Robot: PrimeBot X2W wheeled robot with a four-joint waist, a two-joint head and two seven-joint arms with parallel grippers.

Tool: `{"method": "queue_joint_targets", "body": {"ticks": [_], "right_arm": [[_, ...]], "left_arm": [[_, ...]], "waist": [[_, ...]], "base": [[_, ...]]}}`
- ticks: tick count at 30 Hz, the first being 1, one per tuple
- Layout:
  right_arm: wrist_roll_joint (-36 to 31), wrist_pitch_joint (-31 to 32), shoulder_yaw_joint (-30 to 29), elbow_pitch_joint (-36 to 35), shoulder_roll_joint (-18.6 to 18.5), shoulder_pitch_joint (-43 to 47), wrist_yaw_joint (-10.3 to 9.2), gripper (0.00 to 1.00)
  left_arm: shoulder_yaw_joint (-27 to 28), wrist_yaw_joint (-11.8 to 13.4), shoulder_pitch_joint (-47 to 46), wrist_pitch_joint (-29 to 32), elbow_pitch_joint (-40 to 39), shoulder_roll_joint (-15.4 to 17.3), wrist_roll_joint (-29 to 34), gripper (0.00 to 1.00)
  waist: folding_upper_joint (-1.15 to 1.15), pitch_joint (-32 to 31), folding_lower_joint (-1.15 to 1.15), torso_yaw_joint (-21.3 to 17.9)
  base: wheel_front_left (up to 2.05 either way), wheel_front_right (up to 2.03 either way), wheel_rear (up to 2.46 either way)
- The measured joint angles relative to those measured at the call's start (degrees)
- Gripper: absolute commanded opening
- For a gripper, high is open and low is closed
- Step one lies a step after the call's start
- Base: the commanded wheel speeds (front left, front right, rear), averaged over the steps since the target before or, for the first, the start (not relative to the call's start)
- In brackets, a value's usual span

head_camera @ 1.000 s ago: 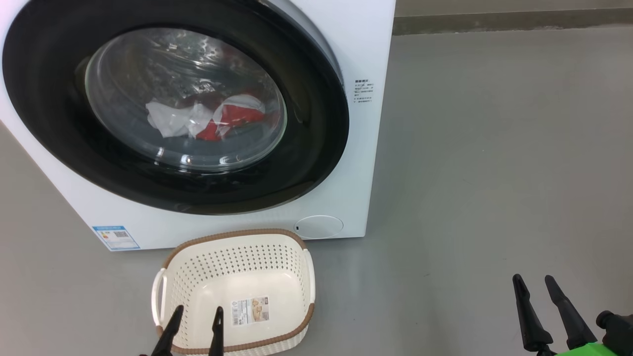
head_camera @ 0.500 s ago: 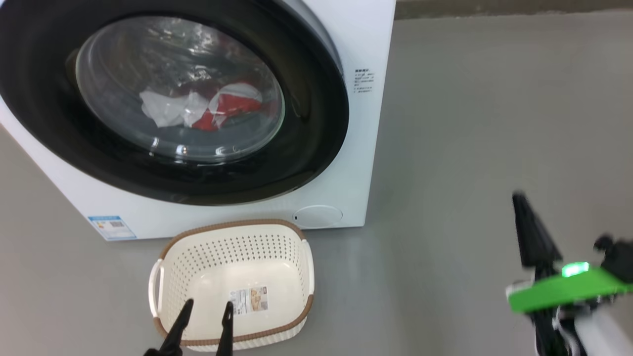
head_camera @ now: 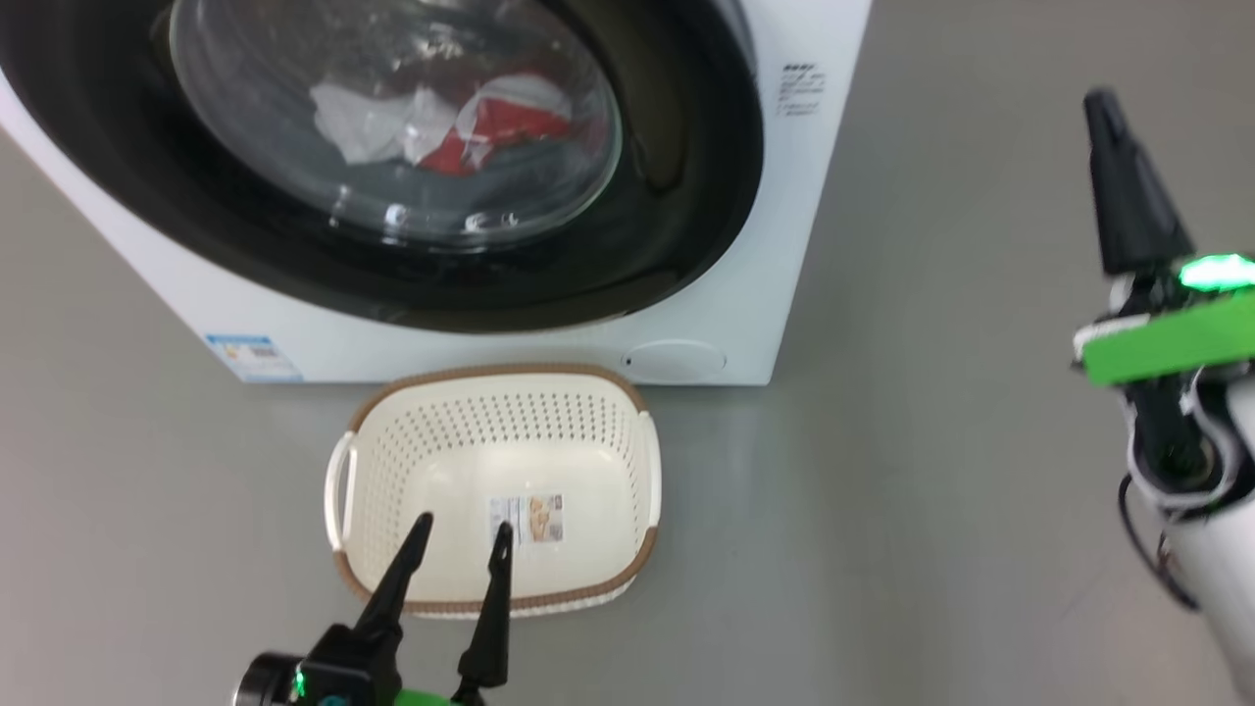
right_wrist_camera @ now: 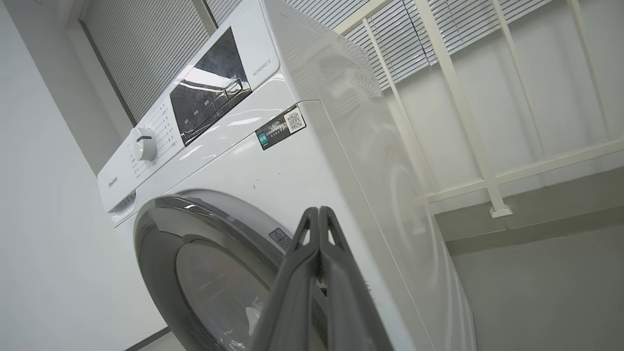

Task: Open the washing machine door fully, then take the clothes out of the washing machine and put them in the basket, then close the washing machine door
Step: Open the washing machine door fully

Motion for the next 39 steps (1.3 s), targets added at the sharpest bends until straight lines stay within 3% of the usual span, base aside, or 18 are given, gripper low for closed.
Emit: {"method": "queue_joint_targets", "body": {"ticks": [11, 18, 19, 29, 39], "right_arm": [[13.9, 1.6, 12.0, 3.0, -8.1, -16.6, 0.0, 0.0], [24.7, 10.2, 17.9, 2.4, -11.0, -22.9, 0.0, 0.0], [28.6, 13.1, 18.1, 1.5, -11.2, -24.0, 0.0, 0.0], [40.1, 26.4, 14.1, 2.6, -12.1, -29.2, 0.0, 0.0], [43.3, 39.2, 12.3, 10.4, -10.2, -33.9, 0.0, 0.0]], "left_arm": [[-4.4, 1.4, -6.0, 0.0, -0.8, 0.0, -1.0, 1.0], [-5.9, 2.5, -8.5, 0.0, -1.1, -0.1, -1.5, 1.0], [-6.2, 2.5, -8.9, 0.0, -1.1, -0.1, -1.6, 1.0], [-7.8, 3.4, -11.6, 0.0, -1.4, -0.1, -3.1, 1.0], [-9.5, 3.5, -13.3, 0.0, -1.5, -0.2, -4.0, 1.0]], "waist": [[0.0, 7.5, 0.0, 3.3], [0.0, 11.6, 0.0, 5.5], [0.0, 12.6, 0.0, 6.0], [0.0, 17.1, 0.0, 7.5], [0.0, 20.1, 0.0, 8.5]], "base": [[0.0, 0.0, 0.0], [0.0, 0.0, 0.0], [0.0, 0.0, 0.0], [0.0, 0.0, 0.0], [0.0, 0.0, 0.0]]}}
